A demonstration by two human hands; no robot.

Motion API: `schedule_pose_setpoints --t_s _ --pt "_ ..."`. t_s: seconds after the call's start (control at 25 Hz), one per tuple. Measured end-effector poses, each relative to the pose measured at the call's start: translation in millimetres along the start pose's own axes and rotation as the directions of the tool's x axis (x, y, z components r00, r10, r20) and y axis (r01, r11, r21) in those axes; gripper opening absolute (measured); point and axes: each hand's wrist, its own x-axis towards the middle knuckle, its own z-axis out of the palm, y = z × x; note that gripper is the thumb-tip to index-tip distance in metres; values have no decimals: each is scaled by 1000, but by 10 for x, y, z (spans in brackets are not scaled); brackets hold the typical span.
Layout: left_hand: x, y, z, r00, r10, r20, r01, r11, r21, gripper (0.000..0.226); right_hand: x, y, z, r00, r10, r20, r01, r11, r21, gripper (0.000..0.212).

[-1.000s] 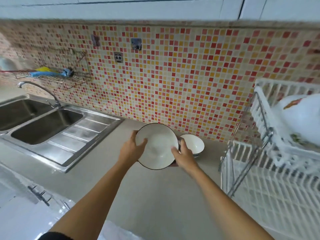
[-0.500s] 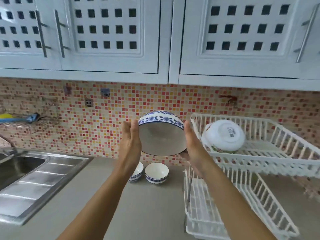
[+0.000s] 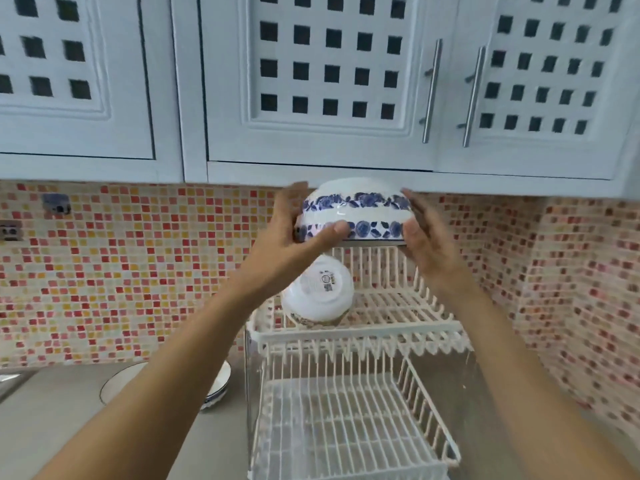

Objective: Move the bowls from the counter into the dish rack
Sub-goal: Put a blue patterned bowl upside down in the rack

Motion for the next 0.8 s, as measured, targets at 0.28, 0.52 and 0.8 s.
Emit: schedule_pose_setpoints --t_s 0.28,0.52,0.8 --pt "833 -291 897 962 -80 260 37 986 164 112 382 720 -1246 950 197 244 -117 945 -307 115" --pt "1284 -634 1343 908 -287 304 61 811 582 116 724 1472 -1486 801 407 438 -87 804 -588 122" --pt "1399 -1016 1752 820 -506 268 112 600 792 120 872 1988 -1350 722 460 518 83 685 -724 123"
